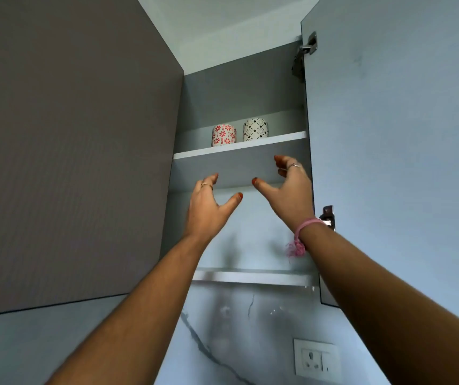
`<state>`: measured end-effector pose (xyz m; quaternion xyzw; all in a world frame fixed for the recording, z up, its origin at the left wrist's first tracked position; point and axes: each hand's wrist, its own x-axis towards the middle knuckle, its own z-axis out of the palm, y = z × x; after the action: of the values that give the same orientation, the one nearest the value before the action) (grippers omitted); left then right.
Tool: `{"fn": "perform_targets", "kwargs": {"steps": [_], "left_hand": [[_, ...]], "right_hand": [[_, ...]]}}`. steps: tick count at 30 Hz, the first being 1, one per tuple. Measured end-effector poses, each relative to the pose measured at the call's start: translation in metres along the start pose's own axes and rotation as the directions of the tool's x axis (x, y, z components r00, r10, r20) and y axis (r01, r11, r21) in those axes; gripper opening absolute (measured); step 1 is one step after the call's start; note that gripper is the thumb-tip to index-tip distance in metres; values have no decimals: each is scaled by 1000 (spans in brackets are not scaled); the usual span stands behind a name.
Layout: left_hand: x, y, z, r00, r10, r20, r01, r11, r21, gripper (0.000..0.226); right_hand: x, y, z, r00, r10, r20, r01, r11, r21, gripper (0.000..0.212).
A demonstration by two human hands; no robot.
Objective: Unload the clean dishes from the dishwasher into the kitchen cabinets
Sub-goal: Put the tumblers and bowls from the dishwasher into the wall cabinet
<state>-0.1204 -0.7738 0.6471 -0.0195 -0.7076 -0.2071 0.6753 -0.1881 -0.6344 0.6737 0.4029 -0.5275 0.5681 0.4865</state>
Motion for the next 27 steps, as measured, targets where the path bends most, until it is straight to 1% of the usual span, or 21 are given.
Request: {"fn": "perform_targets", "kwargs": {"steps": [3,7,12,16,20,24,27], "left_hand": [[-30,12,-12,999,-35,35,36,999,-9,65],[-69,29,-34,991,-121,51,120,993,13,63],[-126,62,-64,970,-233,75,229,972,51,62],[-178,97,-82,932,-345,115,344,939,24,62],[-232,137,-100,878,-457,144,459,888,21,61],[-278,171,-120,832,-526,179,525,849,53,60],[-307,197,-137,817,-544,192,540,838,74,59]], "right_hand": [[-28,-5,-18,997,67,25,-67,997,22,61],[-63,-16,-51,982,174,67,-180,979,94,61],[-105,-35,-101,962,238,137,-256,956,139,58],[-136,-50,-142,943,278,183,-306,940,150,56],[-167,-68,-190,909,343,236,-382,913,146,55],[-195,-85,-234,873,394,287,-443,887,132,54],[-213,-97,-270,862,406,303,-453,885,104,53]]}}
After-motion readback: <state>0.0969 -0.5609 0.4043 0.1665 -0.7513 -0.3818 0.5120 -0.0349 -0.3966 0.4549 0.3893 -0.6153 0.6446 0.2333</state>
